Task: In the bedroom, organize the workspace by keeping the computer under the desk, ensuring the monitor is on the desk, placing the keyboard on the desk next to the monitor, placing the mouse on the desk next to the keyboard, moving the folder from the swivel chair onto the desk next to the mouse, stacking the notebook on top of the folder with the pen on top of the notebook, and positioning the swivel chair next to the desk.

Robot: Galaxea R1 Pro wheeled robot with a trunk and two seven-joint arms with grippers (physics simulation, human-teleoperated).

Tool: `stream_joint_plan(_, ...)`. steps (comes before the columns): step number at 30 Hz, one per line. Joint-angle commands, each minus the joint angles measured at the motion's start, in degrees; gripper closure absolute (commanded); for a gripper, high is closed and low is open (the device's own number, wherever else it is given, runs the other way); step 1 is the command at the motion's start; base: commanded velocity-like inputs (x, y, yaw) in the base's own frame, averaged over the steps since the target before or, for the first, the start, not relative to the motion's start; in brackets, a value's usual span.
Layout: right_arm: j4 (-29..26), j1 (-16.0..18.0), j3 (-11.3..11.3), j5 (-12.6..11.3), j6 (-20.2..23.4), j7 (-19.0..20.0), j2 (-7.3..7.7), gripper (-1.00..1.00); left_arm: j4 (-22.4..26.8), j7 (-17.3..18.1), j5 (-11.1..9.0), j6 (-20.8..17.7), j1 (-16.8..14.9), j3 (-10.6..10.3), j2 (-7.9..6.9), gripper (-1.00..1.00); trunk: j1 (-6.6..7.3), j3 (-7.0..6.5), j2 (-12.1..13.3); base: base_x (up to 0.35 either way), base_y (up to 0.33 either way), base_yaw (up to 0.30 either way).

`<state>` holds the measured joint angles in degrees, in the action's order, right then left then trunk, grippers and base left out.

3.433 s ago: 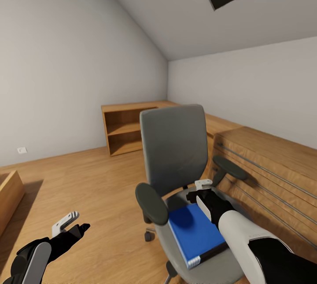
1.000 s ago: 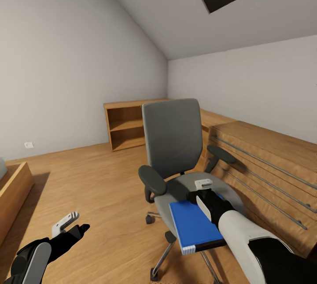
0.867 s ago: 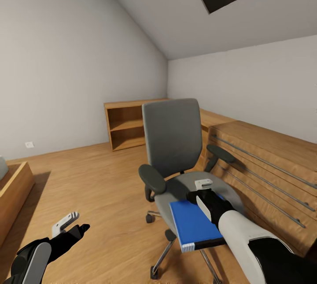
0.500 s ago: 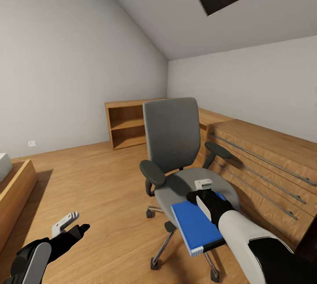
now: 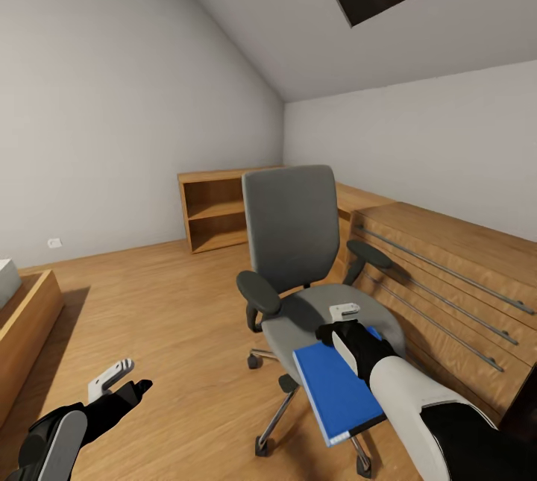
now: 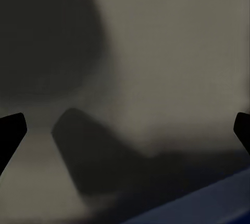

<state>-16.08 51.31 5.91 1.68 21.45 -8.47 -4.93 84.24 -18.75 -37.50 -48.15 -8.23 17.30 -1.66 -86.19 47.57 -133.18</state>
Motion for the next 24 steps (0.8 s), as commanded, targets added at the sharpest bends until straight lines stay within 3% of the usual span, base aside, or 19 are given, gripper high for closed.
stream_joint_plan(1, -0.10, 0.02, 0.33, 0.17, 0.44, -0.19, 0.01, -1.00, 0.05, -0.49, -0.61, -0.19, -0.04, 0.02, -0.01, -1.00, 0.01, 0.06, -0.03, 0.000, 0.000, 0.000)
stream_joint_plan(24, -0.10, 0.03, 0.33, 0.14, 0.44, -0.23, 0.01, -1.00, -0.02, -0.56, -0.64, -0.19, -0.04, 0.00, -0.01, -1.00, 0.01, -1.66, -0.03, 0.000, 0.000, 0.000)
